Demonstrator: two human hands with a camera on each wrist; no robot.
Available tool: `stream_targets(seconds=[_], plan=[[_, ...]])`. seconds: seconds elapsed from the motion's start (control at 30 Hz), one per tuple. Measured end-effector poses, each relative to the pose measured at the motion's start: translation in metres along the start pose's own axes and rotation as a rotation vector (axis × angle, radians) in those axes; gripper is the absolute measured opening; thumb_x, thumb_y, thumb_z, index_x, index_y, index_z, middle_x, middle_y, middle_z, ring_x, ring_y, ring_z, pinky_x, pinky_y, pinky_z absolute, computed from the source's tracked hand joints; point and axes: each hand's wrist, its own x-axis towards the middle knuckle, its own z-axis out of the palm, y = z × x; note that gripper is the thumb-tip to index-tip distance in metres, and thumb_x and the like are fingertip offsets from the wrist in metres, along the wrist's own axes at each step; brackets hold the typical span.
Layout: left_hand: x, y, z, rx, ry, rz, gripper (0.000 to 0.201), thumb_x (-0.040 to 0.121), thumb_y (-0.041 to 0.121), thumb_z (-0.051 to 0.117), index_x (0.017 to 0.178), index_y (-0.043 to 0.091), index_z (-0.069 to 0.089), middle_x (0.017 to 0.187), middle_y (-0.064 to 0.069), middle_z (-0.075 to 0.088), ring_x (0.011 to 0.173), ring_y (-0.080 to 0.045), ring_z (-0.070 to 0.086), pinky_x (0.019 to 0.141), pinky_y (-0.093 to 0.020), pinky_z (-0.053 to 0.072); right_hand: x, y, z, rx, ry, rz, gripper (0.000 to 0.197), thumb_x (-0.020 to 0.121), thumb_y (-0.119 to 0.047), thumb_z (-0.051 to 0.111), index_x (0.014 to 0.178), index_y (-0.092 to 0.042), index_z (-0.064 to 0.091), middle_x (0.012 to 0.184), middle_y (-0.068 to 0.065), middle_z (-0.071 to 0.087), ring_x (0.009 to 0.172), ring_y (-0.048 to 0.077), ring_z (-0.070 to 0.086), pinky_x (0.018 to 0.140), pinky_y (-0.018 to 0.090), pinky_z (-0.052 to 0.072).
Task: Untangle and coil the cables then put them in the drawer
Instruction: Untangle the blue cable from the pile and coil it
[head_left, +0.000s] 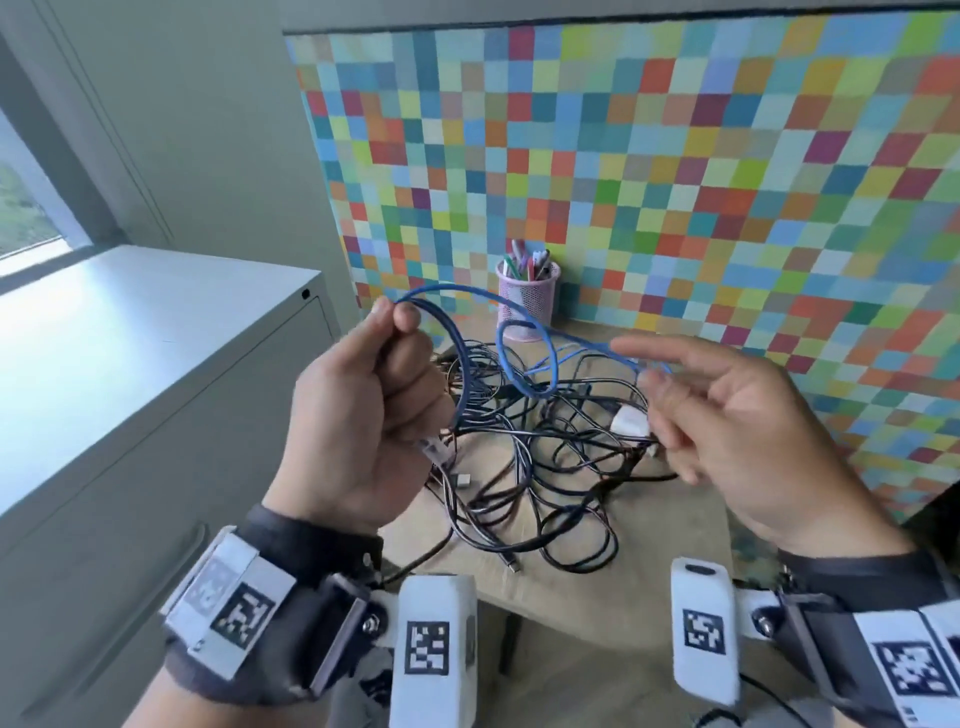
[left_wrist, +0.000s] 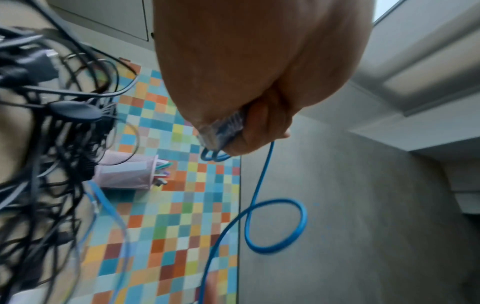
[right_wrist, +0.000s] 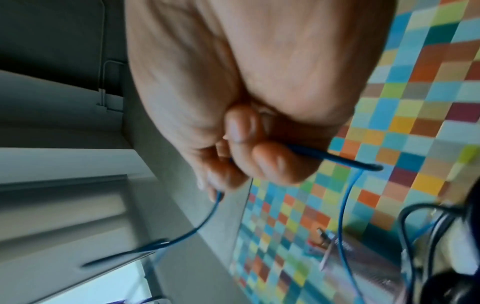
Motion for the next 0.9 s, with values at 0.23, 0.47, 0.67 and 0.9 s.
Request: stream_targets(seconds=[0.23,0.47,0.67,0.9], plan=[[-0.010,0.039,0.001,-0.095,0.119,0.261,0.034,0.111,0.025,0.035,0.080,0.023,0.050,0.055,0.009,0.018,0.040,-0.005,0.013,0.037,-0.019,0.020,0.017,0.023,-0.050,-0.638,0.344,-0.020,0.017,0.100,-0.025,0.066,0.089,-0.033,0.076,0.084,-0.015,0.073,0.082,0.002,0.068,0.070,0.018,0.050],[-0.005,0.003,0.040,0.240,0.055,0.180,0.035,0.111,0.027,0.036,0.081,0.021,0.051,0.056,0.008,0.020,0.048,-0.010,0.008,0.045,-0.027,0.007,0.023,0.031,-0.025,-0.734,-0.050,-0.003,0.027,0.101,-0.009,0.061,0.099,-0.032,0.075,0.100,-0.004,0.073,0.092,0.018,0.065,0.078,0.021,0.046],[0.002,-0.035,0.080,0.519,0.104,0.229,0.033,0.112,0.022,0.040,0.081,0.015,0.052,0.056,0.005,0.028,0.045,-0.010,0.017,0.041,-0.020,0.018,0.023,0.003,-0.016,-0.843,0.032,-0.304,0.053,0.090,-0.009,0.050,0.135,-0.035,0.060,0.130,-0.008,0.065,0.108,0.010,0.061,0.110,0.047,0.038],[-0.003,-0.048,0.089,1.112,0.092,0.426,0.033,0.108,0.027,0.046,0.079,0.019,0.060,0.052,0.012,0.036,0.050,-0.010,0.029,0.049,-0.029,0.026,-0.002,-0.055,-0.028,-0.166,0.224,-0.312,0.050,0.092,0.007,0.051,0.122,-0.030,0.064,0.119,-0.006,0.072,0.109,0.013,0.069,0.096,0.040,0.056]])
